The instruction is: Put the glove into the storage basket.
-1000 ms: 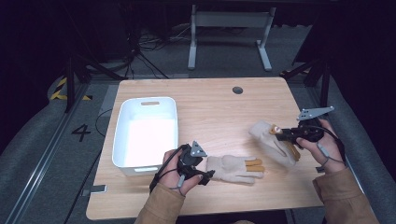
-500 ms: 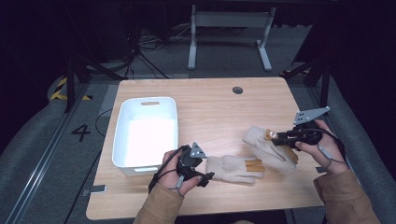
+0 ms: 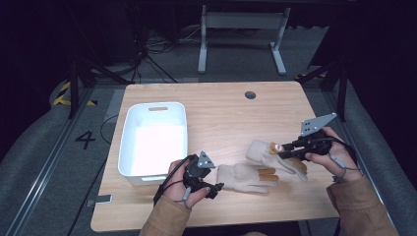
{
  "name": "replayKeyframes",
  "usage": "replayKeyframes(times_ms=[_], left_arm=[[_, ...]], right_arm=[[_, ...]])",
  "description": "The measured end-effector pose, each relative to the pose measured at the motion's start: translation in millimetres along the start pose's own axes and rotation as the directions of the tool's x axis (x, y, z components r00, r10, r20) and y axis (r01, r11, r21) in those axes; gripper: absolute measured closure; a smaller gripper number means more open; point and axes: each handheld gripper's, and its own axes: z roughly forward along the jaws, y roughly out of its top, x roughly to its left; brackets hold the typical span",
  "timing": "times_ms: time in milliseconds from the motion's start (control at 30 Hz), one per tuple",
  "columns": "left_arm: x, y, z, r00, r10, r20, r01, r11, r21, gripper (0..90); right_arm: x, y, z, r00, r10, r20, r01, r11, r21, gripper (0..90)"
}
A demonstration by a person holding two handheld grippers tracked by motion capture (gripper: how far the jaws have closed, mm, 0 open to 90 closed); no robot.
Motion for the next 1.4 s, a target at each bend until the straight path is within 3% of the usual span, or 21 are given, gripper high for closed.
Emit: replayKeyframes(times_ms=[233, 400, 433, 500, 667, 733, 1167, 1333, 1400], left_arm=[[0.2, -1.6, -3.0, 1.0, -0.005, -0.003, 0.005, 1.0, 0.001, 26.2], [0.6, -1.8, -4.3, 1.0, -0.007, -0.004, 0.007, 1.0, -0.004, 26.2], [1.0, -1.8, -4.7, 0.9999, -0.01, -0.003, 0.009, 0.9999, -0.005, 26.2], [1.3, -1.8, -4.6, 0.9999, -0.01, -0.004, 0.01, 0.9999, -0.006, 26.2], [0.6, -1.5, -4.7, 1.0, -0.007, -0.004, 0.007, 1.0, -0.005, 26.2], [1.0, -1.6, -5.6, 1.0, -0.006, -0.007, 0.006, 0.9999, -0.01, 26.3], [1.2, -1.4, -7.8, 0.9999, -0.008, -0.01, 0.008, 0.9997, -0.021, 26.3], [1.6, -1.6, -7.5, 0.9998, -0.01, -0.015, 0.01, 0.9997, -0.024, 26.3], [0.9, -1.3, -6.7, 0.9999, -0.009, -0.014, 0.009, 0.9997, -0.021, 26.3]], right_arm=[[6.6, 7.1, 8.6, 0.997, -0.051, -0.059, 0.051, 0.9987, 0.002, 72.7], [7.4, 8.0, 14.4, 0.9888, -0.092, -0.117, 0.091, 0.9958, -0.015, 72.7], [8.3, 8.0, 18.1, 0.9832, -0.103, -0.151, 0.1, 0.9946, -0.028, 72.7], [10.4, 9.2, 22.6, 0.978, -0.118, -0.172, 0.114, 0.993, -0.03, 72.6], [15.9, 12.6, 31.5, 0.9698, -0.149, -0.193, 0.146, 0.9888, -0.032, 72.6], [17.7, 13.4, 38.5, 0.9569, -0.179, -0.229, 0.171, 0.9839, -0.052, 72.5], [19.1, 12.1, 62.6, 0.9336, -0.255, -0.252, 0.234, 0.966, -0.11, 72.0], [22.2, 13.7, 70.8, 0.926, -0.279, -0.254, 0.261, 0.9598, -0.102, 72.0], [22.7, 13.2, 74.9, 0.9271, -0.278, -0.251, 0.264, 0.9605, -0.087, 72.0]])
